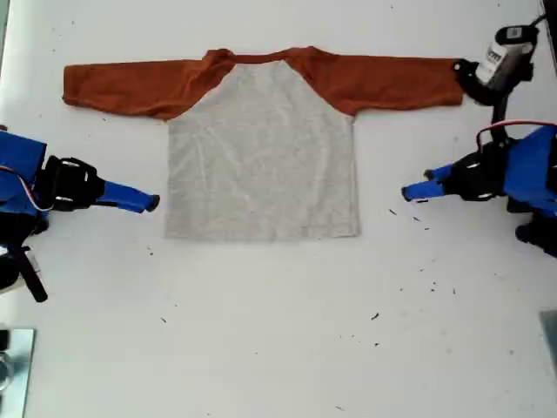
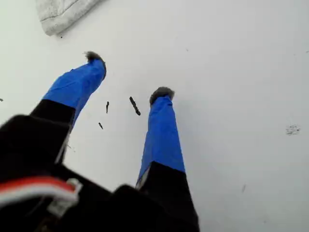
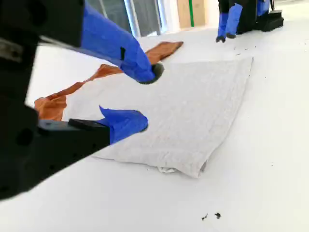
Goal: Fold t shirt
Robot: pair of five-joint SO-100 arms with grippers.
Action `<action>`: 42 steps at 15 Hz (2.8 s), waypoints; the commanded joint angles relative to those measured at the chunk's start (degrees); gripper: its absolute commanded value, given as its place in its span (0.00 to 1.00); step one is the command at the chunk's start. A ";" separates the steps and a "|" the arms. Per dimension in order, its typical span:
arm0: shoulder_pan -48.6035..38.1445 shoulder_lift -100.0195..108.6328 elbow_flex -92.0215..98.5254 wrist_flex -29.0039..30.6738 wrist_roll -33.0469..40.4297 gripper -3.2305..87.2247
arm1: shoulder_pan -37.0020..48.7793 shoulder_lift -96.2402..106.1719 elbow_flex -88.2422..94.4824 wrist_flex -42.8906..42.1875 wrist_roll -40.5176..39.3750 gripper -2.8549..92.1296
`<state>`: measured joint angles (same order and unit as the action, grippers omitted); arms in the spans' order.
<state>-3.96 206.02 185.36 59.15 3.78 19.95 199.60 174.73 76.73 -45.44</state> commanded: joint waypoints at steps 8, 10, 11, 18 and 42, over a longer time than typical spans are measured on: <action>0.53 0.35 0.44 0.00 0.35 0.17 | 0.35 0.97 3.16 0.09 2.11 0.26; 0.53 0.35 0.44 0.00 0.35 0.17 | -4.39 0.97 3.16 0.09 41.22 0.26; 0.53 0.35 0.44 0.00 0.35 0.17 | -4.04 0.97 3.16 0.09 32.70 0.26; -1.58 0.35 0.44 0.00 0.35 0.19 | 8.35 -30.15 -33.57 4.39 21.97 0.07; -0.88 0.53 0.44 -0.09 2.64 0.03 | 35.24 -74.79 -68.20 -6.94 -26.28 0.07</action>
<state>-4.48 206.02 185.36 59.06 5.98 63.81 120.06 114.08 66.71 -76.64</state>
